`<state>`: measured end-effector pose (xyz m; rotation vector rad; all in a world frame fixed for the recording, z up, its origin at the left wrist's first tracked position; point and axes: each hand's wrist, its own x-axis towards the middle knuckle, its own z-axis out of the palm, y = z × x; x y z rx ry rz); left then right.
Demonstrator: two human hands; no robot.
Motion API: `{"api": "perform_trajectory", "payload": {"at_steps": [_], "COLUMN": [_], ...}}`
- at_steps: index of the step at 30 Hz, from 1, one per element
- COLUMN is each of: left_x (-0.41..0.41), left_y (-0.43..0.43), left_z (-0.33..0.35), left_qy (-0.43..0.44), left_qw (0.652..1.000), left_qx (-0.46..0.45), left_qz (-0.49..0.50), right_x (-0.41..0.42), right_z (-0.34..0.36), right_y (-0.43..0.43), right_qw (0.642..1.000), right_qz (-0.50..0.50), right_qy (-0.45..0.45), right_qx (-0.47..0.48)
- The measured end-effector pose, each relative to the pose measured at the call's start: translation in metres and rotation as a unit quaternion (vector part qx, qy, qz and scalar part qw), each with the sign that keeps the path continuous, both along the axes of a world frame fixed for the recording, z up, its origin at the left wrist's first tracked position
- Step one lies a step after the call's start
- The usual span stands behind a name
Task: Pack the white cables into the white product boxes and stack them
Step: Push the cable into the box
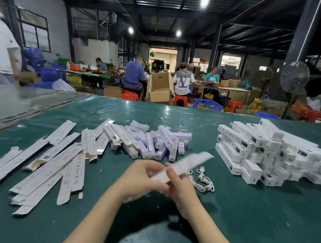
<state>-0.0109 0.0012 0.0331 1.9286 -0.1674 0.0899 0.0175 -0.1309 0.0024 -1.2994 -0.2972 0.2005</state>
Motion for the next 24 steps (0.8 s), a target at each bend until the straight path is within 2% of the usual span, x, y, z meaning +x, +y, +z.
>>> {"api": "perform_trajectory", "payload": {"at_steps": [2,5,8,13,19,24], "left_x": [0.000,0.005,0.005,0.010,0.011,0.009], "left_y": [-0.020,-0.026,-0.024,-0.007,-0.019,-0.019], "left_z": [-0.001,-0.006,-0.012,-0.025,-0.027,-0.026], "left_qy": [-0.009,-0.049,-0.072,-0.077,-0.135,-0.131], "left_qw": [0.998,0.998,0.997,0.995,0.985,0.985], "left_qx": [-0.006,0.024,0.022,-0.025,-0.022,-0.064], "left_qz": [-0.063,-0.037,0.000,0.061,0.110,0.096], "right_x": [0.002,0.003,0.003,0.017,0.019,0.018], "right_z": [0.000,0.000,0.003,0.007,0.005,0.007], "right_y": [-0.007,-0.013,-0.013,-0.040,-0.033,-0.037], "right_qw": [0.997,0.996,0.988,0.934,0.930,0.925], "right_qz": [-0.010,-0.043,-0.088,-0.202,-0.157,-0.146], "right_qy": [0.024,0.018,0.073,0.173,0.177,0.179], "right_qx": [0.068,0.072,0.100,0.240,0.280,0.301]}}
